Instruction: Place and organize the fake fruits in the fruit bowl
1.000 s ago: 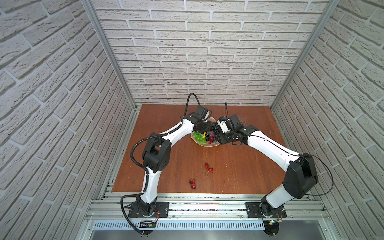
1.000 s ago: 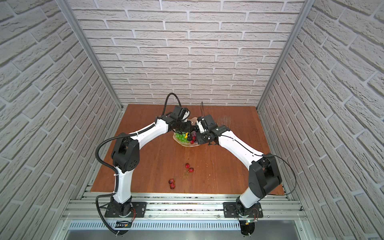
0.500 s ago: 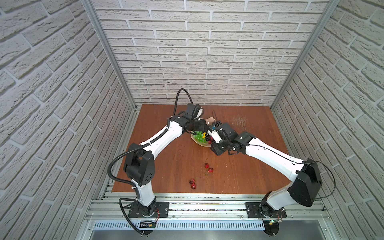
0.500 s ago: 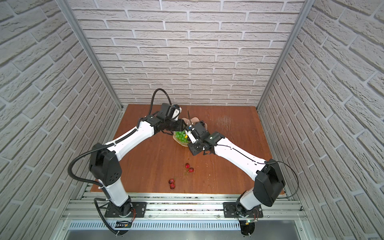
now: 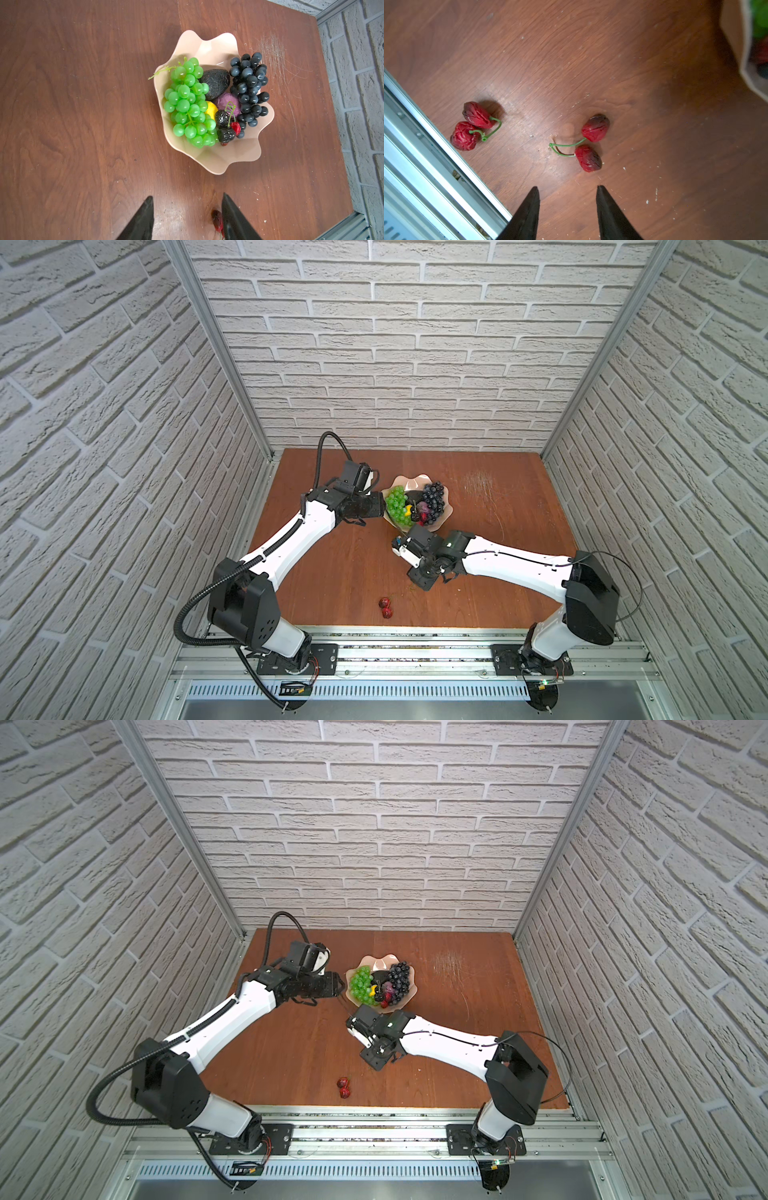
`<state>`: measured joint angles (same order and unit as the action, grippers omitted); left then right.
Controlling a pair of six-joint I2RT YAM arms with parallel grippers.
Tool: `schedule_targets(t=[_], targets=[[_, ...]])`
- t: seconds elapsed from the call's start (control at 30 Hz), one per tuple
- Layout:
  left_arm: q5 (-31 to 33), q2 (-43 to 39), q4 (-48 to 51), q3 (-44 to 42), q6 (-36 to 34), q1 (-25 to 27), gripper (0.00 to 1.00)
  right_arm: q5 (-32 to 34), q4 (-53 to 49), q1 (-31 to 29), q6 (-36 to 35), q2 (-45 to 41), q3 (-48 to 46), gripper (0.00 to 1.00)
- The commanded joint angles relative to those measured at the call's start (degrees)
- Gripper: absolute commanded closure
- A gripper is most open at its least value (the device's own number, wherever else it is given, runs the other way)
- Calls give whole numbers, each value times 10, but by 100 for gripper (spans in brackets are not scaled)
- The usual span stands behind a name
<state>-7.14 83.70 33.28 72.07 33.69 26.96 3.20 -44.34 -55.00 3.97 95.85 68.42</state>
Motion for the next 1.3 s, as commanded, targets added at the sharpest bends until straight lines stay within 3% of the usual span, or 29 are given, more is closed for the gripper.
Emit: schedule_targets(t=[0.0,0.37,0.77,1.1,1.27], targets=[[13,-34,0,-22,8,-11,47,1,-6,-21,-38,26,19,53],[3,-75,4,-64,15,-57,45,0,2,-19,-49,98,40,51],[-1,-74,-9,-69,20,-60,44,-7,3,9,-51,126,46,53],[4,-80,-4,-68,17,-63,44,-26,14,17,-43,143,31,62],[7,-86,-4,-72,17,-63,44,-28,20,17,-37,141,23,77]])
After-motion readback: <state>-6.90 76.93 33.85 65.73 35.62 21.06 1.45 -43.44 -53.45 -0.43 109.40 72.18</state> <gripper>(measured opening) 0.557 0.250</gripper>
